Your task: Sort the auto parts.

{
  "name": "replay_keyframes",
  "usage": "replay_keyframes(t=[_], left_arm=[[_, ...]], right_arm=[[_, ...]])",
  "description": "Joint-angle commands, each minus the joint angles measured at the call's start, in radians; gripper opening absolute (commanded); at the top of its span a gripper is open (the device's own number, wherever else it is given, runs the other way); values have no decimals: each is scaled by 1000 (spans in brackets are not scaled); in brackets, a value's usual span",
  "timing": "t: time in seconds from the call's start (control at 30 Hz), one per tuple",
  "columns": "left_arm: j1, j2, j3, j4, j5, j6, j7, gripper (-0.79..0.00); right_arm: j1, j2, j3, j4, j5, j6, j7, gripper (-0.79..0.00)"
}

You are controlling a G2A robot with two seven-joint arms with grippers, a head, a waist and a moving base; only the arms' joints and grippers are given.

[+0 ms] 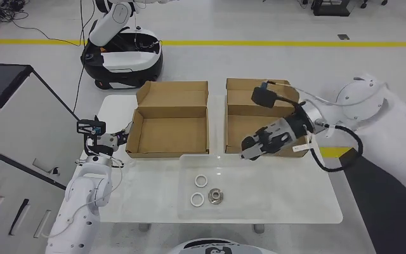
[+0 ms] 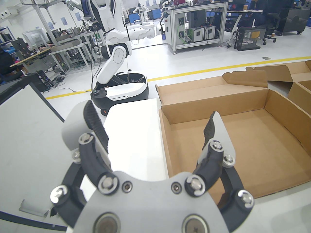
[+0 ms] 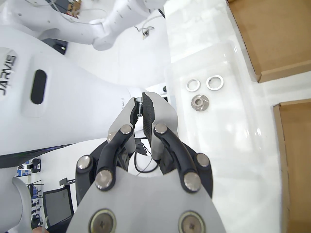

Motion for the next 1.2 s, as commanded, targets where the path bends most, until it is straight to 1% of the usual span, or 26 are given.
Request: replay_keyframes(t=[0.0,0.13,0.27,0.53,0.7,0.87,0.97,1.17], left_arm=[[0,0,0,0,0,0,0,0],[0,0,0,0,0,0,0,0],[0,0,0,0,0,0,0,0],[0,0,0,0,0,0,0,0],[0,0,0,0,0,0,0,0],[0,0,0,0,0,0,0,0],[0,0,0,0,0,0,0,0],[0,0,0,0,0,0,0,0]], right_arm=[[-21,-1,10,12,72,-33,7,-785],[-45,-13,20,14,175,-60,-6,-785],[-43,-36,24,7,254,-72,-18,-785],[-4,-114,22,-9,391,-93,-39,-785],[18,-182,36,-40,480,-107,-52,-785],[13,-258,87,-79,555,-87,-32,-785],[-15,-310,152,-102,619,-56,-1,-785],[-106,-424,322,-86,721,68,123,-785]])
